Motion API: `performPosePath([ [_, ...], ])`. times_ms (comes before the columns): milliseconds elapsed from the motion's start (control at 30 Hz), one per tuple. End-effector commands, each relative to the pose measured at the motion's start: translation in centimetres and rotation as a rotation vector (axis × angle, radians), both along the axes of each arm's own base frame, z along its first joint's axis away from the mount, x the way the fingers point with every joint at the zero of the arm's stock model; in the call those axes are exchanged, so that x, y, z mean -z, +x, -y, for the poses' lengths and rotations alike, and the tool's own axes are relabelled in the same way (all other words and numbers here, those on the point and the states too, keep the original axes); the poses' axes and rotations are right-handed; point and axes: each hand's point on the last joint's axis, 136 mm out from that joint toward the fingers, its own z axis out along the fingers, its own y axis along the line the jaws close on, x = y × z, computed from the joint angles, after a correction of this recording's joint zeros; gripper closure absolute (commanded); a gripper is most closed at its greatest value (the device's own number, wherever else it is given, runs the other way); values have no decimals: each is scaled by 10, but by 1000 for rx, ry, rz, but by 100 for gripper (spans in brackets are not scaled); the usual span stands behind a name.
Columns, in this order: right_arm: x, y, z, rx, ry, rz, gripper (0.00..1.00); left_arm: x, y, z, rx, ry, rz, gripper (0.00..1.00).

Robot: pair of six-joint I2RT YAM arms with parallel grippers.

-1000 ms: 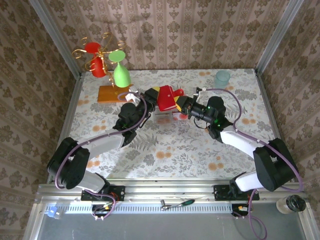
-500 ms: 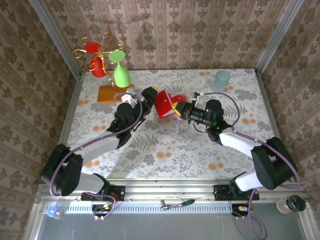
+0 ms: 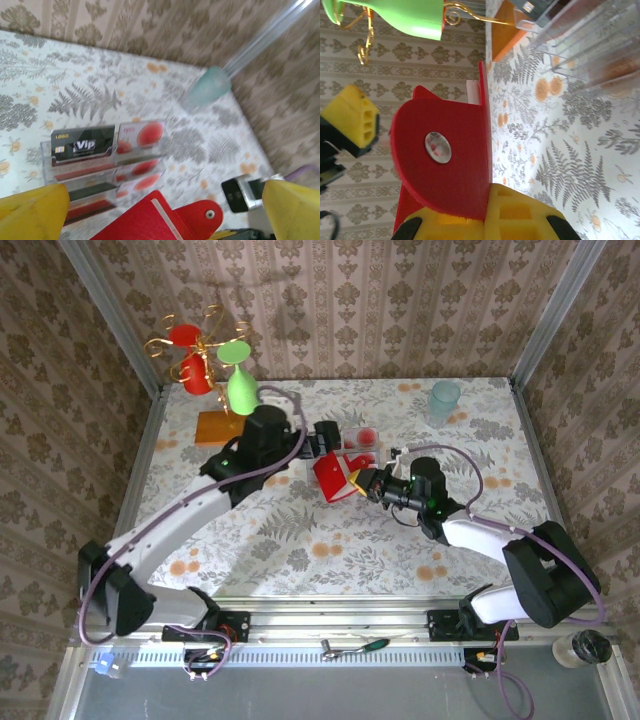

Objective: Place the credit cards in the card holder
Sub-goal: Open the card holder at the center of the table.

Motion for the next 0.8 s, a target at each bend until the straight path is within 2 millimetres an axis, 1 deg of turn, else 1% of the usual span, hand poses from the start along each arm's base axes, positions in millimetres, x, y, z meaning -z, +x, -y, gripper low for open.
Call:
performPosePath([
  [0, 4, 0, 2, 25, -33, 33, 100, 47, -11, 0, 90, 336, -74, 0],
  [100, 10, -3, 3, 31, -47, 26, 100, 63, -11, 12, 142, 493, -104, 0],
  [200, 14, -4, 5, 39, -60, 20, 100, 78, -15, 25, 203, 592, -136, 0],
  [233, 16, -4, 6, 41, -65, 19, 100, 84, -17, 27, 212, 632, -142, 0],
  [300, 19, -4, 8, 49, -79, 14, 100, 89, -20, 30, 223, 684, -131, 0],
  [367, 21, -4, 10, 59, -91, 9, 100, 93, -23, 31, 227, 701, -132, 0],
  [500, 27, -4, 15, 78, -107, 1, 100, 105, -29, 26, 237, 721, -153, 0],
  [600, 34, -4, 19, 98, -123, -14, 100, 115, -34, 17, 230, 749, -168, 0],
  [767, 45, -4, 27, 130, -145, -35, 100, 125, -39, 0, 202, 765, -178, 0],
])
